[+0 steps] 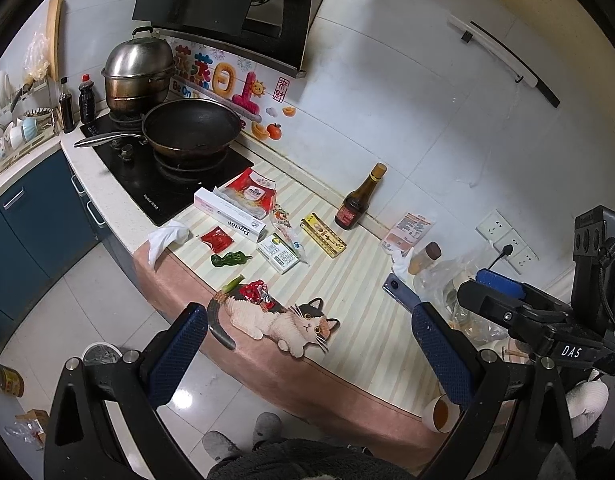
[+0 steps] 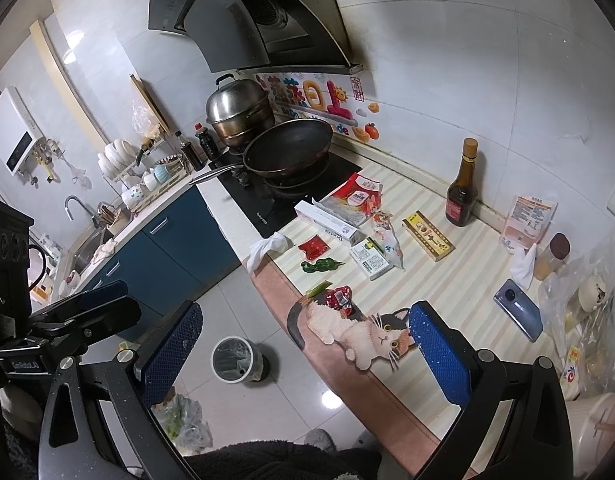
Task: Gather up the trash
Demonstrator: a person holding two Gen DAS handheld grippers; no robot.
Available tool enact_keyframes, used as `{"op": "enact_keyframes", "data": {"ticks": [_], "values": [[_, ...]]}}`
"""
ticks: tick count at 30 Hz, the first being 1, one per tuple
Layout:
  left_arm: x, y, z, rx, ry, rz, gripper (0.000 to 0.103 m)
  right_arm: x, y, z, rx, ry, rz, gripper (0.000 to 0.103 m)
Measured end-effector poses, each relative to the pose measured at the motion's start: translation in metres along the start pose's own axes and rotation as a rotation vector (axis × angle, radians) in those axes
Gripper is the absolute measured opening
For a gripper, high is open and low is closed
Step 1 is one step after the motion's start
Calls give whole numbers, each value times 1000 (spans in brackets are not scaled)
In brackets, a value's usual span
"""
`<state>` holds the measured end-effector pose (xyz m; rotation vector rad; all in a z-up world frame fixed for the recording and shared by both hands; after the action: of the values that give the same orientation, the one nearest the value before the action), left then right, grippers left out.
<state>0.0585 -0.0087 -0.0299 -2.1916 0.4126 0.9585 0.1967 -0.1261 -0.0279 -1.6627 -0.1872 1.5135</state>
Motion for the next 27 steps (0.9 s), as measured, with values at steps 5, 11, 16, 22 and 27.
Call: {"op": "enact_keyframes", "data": {"ticks": [5, 11, 16, 22, 27], "values": [[0, 0, 0, -1, 0, -1, 103, 0, 0, 0, 3, -1, -1, 103], [-1, -4, -6, 0, -1, -5, 103, -2, -2, 0, 1, 1, -7, 103], [-3, -6, -8, 2, 0, -6, 103, -3, -4, 0, 1, -1, -7, 103], [-7, -9, -14, 12, 1, -16, 103, -3, -4, 0, 2, 1, -8, 103], [-8, -7, -12, 12, 3, -16, 103, -3, -3, 0, 2, -2, -9, 103]]}}
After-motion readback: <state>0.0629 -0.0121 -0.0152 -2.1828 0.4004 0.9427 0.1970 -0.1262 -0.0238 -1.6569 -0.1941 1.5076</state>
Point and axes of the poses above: each gripper's, at about its wrist camera, not at the fingertips, and x roughly the way its jaws point, z to its left, y to its underside, the point moved 7 cm from there along x, roughly the way its jaws point, and after that the axes turned 15 degrees about -x, right-handed, at the moved point
